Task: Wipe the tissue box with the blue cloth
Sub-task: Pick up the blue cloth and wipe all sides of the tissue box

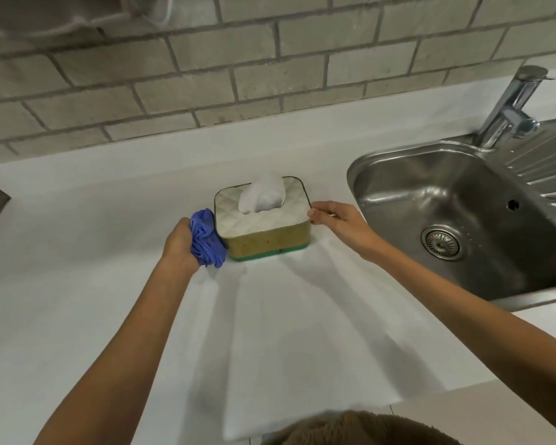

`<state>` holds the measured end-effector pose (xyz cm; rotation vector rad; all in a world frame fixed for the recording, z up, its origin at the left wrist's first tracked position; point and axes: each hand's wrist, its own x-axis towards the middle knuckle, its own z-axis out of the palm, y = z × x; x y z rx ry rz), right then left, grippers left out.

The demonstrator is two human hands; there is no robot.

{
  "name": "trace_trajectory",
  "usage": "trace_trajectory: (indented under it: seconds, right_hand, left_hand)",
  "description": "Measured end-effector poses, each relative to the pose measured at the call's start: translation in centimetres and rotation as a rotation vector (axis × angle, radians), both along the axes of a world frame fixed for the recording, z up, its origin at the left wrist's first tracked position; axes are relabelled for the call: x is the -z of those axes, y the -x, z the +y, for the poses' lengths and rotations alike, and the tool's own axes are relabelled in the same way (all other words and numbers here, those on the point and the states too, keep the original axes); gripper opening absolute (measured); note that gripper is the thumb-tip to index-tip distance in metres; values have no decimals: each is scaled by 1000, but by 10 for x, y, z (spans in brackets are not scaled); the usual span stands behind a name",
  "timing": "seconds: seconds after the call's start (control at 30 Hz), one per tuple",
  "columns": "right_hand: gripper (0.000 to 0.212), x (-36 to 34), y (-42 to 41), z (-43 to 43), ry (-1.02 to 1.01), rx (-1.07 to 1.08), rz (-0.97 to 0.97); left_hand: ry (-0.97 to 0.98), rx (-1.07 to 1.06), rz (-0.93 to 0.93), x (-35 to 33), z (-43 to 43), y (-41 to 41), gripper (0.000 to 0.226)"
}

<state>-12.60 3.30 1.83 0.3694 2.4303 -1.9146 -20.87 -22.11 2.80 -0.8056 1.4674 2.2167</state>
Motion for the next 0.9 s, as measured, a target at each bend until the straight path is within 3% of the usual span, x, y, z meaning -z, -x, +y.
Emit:
trace_trajectory:
  seconds: [0.07, 0.2, 0.33, 0.5, 0.63, 0.77, 0.9]
  right_hand:
    - [62, 5, -6, 5, -17, -32, 7]
    - [119, 12, 7, 20, -188, -196, -39]
    - [144, 18, 36, 24, -248, -350, -152]
    - [145, 17, 65, 26, -277, -471, -187]
    - [127, 14, 73, 26, -271, -520, -99]
    - [123, 16, 73, 22, -230, -478, -78]
    - [116, 20, 70, 15, -54, -339, -67]
  left_hand:
    - [65, 23, 21, 2, -4, 7, 27]
    - [184, -3, 79, 15, -11, 2, 27]
    - [252, 16, 86, 33, -15, -11, 29]
    - [320, 46, 148, 38, -11, -10, 30]
    - [339, 52, 164, 37, -6, -7, 33]
    - [345, 4, 149, 32, -3, -3, 33]
    - [369, -22, 162, 15, 1, 2, 33]
